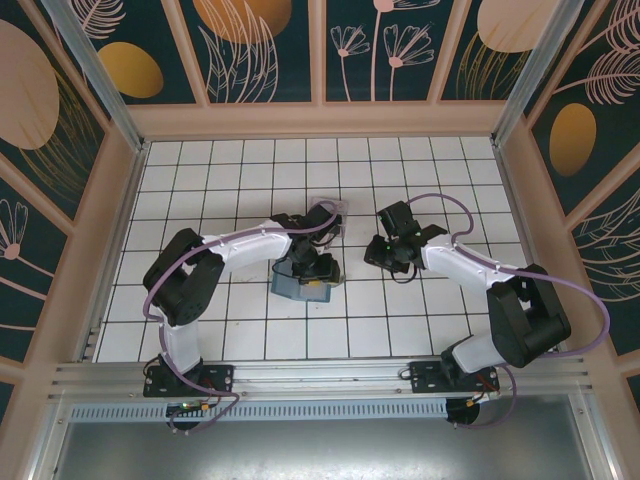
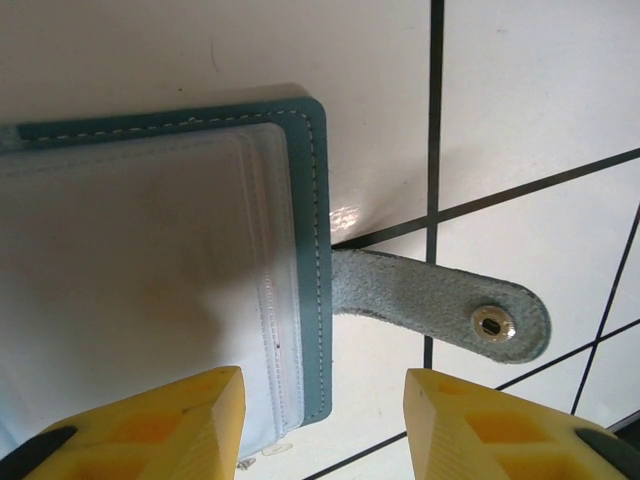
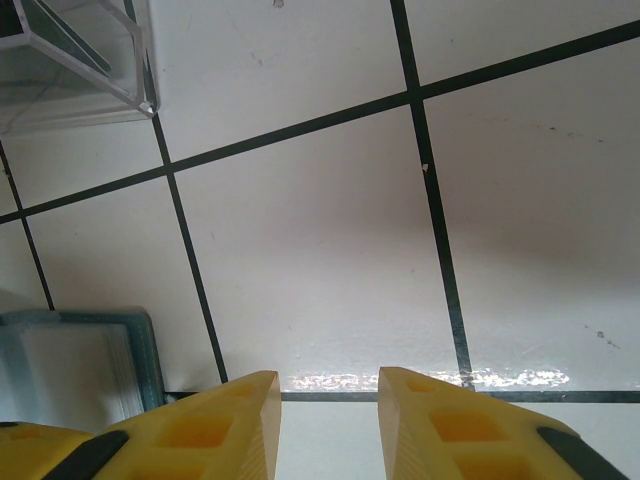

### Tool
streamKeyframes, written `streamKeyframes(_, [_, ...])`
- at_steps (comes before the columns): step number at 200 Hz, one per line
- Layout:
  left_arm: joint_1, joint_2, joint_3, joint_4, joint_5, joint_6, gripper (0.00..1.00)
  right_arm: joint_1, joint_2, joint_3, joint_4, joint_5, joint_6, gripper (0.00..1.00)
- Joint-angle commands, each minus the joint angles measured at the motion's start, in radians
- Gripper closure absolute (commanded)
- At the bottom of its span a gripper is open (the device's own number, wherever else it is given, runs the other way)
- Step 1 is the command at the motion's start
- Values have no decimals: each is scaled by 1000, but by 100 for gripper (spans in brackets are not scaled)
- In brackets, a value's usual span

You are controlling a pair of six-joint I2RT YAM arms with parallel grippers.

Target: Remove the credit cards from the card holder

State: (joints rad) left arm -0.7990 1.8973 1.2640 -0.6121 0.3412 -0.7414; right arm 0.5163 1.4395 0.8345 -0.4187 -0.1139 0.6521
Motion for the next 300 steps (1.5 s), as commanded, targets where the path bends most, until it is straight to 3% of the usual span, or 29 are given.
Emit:
streamKeyframes(1, [-3, 27, -16, -2, 1, 1, 53, -9, -26, 9, -21, 6, -19, 68])
streamKeyframes(130, [-3, 35, 72, -250, -332, 48, 52, -10, -16, 11, -11, -1, -22, 68])
streamKeyframes(244, [-28, 50, 136, -366, -431, 42, 50, -10, -17, 12, -10, -1, -25, 68])
streamKeyframes(300, [-29, 44, 132, -347, -412, 45, 49, -9, -22, 7, -11, -3, -23, 68])
